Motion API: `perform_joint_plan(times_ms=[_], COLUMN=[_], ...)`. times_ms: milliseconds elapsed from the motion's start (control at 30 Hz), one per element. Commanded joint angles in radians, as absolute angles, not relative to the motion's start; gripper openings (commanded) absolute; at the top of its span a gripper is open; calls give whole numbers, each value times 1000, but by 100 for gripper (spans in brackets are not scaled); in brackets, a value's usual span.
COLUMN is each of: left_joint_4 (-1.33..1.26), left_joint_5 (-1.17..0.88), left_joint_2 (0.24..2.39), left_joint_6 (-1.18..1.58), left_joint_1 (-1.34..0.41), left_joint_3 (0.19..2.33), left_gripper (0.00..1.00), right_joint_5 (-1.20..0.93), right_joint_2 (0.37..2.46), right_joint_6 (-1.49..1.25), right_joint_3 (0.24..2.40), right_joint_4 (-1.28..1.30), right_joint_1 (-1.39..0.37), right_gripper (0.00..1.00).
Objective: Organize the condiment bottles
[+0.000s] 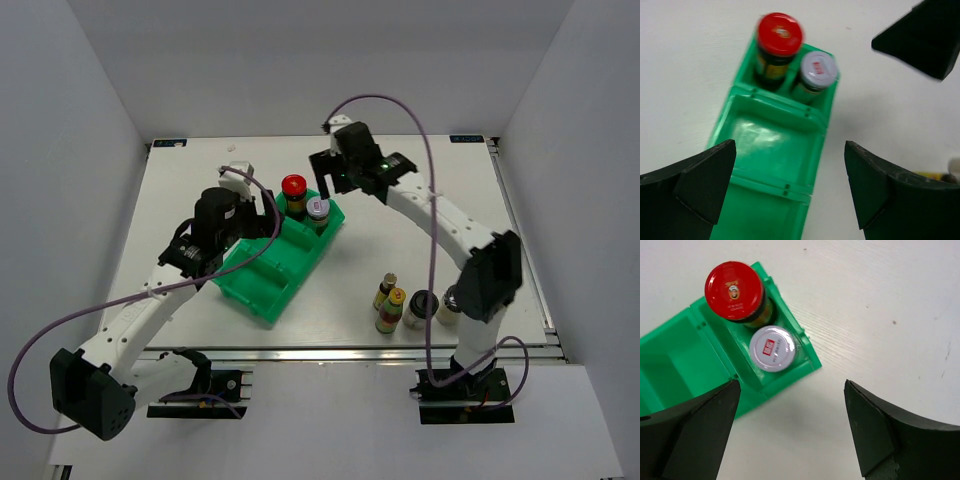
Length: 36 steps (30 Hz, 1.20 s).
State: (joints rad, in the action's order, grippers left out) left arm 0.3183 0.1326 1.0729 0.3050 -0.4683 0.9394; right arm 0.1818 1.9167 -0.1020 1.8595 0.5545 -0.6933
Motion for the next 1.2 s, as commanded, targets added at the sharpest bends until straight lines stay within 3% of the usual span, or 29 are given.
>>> perform_joint_plan(times_ms=[0,100,233,400,700,867,1167], left_joint_4=[226,169,140,-90,-98,-126,-49], left_joint_5=[-216,-300,-300,-561,-621,-571,-666], left_joint_2=[1126,1184,1262,1278,1472,1548,1649], left_joint_6=[229,194,39,-106,-158,-163,-307], left_joint_1=[-480,-562,-724,-758,-805,-828,-877], left_joint_3=[966,962,973,845,965,1006,1095], left_gripper=[98,98,98,98,98,98,98], right_joint_5=[181,68,112,137,204,215,216], right_joint_2=[1696,1582,1370,1189,1005,973,951], right_joint_6=[-231,-307,-342,-354,-362,-374,-370], right_joint_3=[1680,1466,1243,1106,1020,1012,989], right_joint_4=[497,419,347,360,402,428,448], right_joint_1=[-565,-471,-365,-293,-262,-259,-258], right_gripper=[89,89,89,89,89,89,89])
